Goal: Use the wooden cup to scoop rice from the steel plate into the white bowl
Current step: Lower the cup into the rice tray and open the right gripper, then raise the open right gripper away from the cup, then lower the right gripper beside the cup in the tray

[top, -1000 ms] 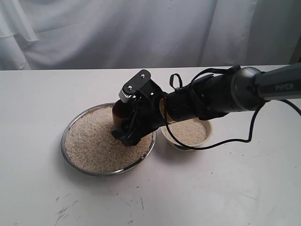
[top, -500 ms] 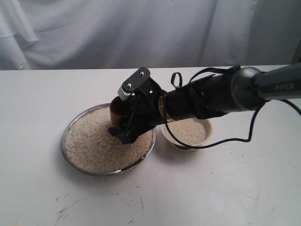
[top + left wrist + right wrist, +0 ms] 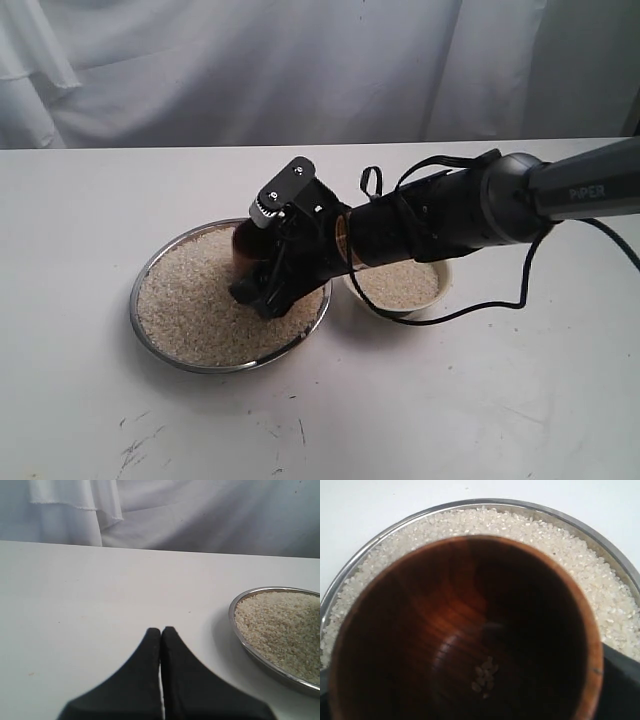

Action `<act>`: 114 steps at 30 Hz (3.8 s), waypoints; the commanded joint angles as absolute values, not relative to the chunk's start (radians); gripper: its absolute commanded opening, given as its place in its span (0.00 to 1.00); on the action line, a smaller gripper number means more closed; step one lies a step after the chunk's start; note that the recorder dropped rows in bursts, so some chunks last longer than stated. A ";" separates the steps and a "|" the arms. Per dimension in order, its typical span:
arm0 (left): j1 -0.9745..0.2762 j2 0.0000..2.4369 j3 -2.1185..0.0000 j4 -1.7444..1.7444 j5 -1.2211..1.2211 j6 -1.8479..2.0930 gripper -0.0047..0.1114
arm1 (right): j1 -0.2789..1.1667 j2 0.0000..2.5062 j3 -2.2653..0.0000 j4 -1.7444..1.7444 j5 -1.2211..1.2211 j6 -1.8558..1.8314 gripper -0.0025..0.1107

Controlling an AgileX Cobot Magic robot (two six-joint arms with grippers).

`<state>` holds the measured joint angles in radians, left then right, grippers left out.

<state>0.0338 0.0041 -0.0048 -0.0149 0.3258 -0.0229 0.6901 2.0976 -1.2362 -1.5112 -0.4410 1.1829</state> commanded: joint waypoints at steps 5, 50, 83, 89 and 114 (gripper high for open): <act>0.036 0.000 0.000 -0.016 0.319 -0.024 0.04 | 0.693 2.094 -1.255 -1.478 -0.484 1.149 0.56; 0.036 0.000 0.000 -0.016 0.319 -0.024 0.04 | 0.693 2.117 -1.324 -1.315 -0.474 1.042 0.72; 0.036 0.000 0.000 -0.016 0.319 -0.024 0.04 | 0.555 1.802 -1.278 -1.744 -0.578 1.520 0.59; 0.036 0.000 0.000 -0.016 0.319 -0.024 0.04 | 0.526 1.713 -1.154 -1.744 -0.562 1.495 0.54; 0.036 0.000 0.000 -0.016 0.319 -0.024 0.04 | 0.517 1.825 -0.924 -1.333 -0.547 0.822 0.62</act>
<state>0.0338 0.0041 -0.0048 -0.0149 0.3258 -0.0230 0.5194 1.8066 -0.9266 -1.3826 -0.5321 0.8631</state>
